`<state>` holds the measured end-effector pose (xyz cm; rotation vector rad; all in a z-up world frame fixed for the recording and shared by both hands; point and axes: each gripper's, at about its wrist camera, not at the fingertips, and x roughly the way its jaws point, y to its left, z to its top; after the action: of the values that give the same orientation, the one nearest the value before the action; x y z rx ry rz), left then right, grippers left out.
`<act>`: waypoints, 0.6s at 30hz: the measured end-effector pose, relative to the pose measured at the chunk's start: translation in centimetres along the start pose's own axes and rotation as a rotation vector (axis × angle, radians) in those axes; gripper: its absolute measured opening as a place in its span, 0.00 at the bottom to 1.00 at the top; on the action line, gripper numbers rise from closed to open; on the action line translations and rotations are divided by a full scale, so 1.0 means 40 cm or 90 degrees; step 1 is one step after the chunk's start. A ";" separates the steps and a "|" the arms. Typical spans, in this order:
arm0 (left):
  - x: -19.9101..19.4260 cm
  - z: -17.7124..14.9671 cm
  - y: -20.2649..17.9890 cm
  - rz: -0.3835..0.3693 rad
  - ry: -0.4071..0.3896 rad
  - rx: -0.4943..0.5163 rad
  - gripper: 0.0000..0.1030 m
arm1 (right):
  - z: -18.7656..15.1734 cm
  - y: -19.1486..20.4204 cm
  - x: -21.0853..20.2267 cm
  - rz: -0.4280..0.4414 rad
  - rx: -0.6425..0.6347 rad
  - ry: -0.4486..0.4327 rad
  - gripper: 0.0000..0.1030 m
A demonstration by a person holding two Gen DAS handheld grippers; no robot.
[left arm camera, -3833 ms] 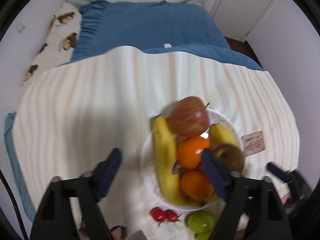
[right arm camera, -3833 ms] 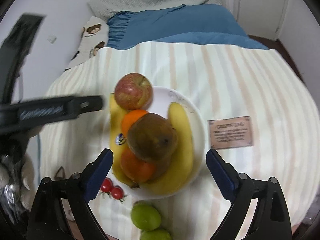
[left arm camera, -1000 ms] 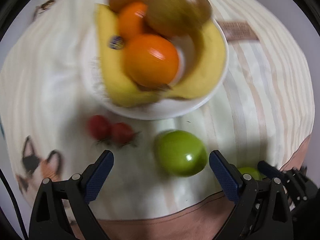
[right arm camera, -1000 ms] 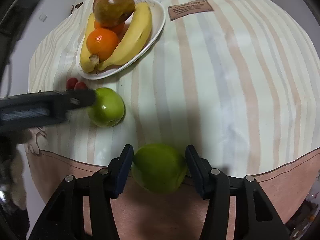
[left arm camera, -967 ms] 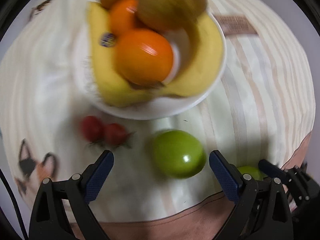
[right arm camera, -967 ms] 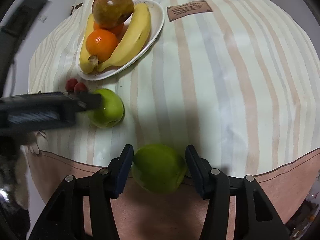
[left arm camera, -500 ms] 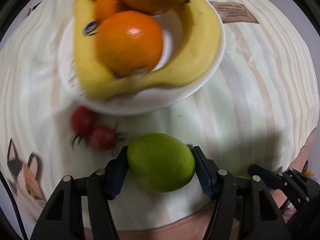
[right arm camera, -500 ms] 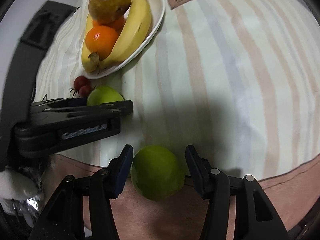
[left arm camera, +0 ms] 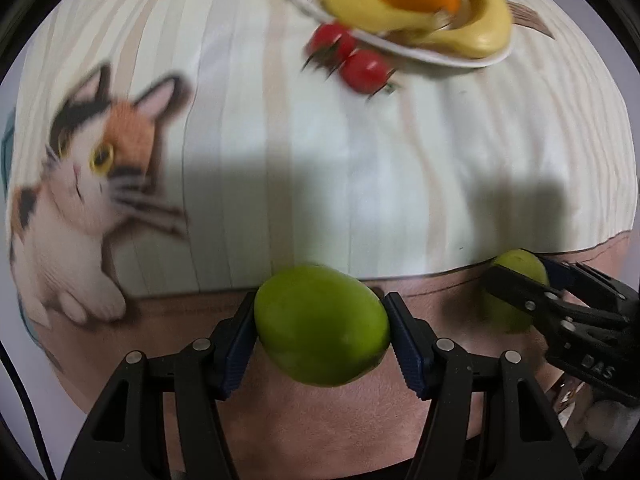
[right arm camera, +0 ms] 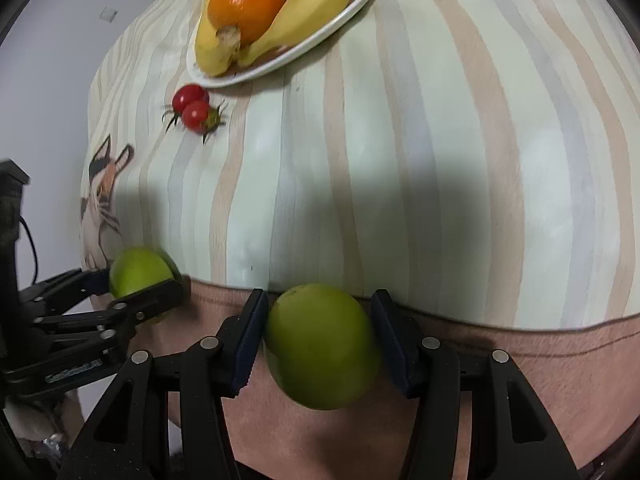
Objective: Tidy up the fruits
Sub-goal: 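Grasp a green apple with the right tool while the left tool grasps the other green apple, then lift both green apples off the cloth and hold them in both tools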
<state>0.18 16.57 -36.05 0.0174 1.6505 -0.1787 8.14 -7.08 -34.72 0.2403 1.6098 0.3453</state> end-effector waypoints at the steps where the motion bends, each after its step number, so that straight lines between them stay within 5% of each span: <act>1: 0.010 -0.007 0.003 -0.002 -0.002 0.000 0.58 | -0.004 0.003 0.004 -0.004 -0.004 0.002 0.55; 13: 0.091 -0.049 -0.041 0.020 0.010 0.009 0.60 | -0.021 0.052 0.042 -0.021 -0.012 0.022 0.61; 18: 0.046 0.052 -0.025 0.022 0.009 0.000 0.60 | -0.018 0.066 0.050 -0.040 -0.026 0.001 0.57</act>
<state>1.95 15.15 -37.93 0.0480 1.6637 -0.1527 7.14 -3.95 -35.59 0.1579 1.6061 0.3289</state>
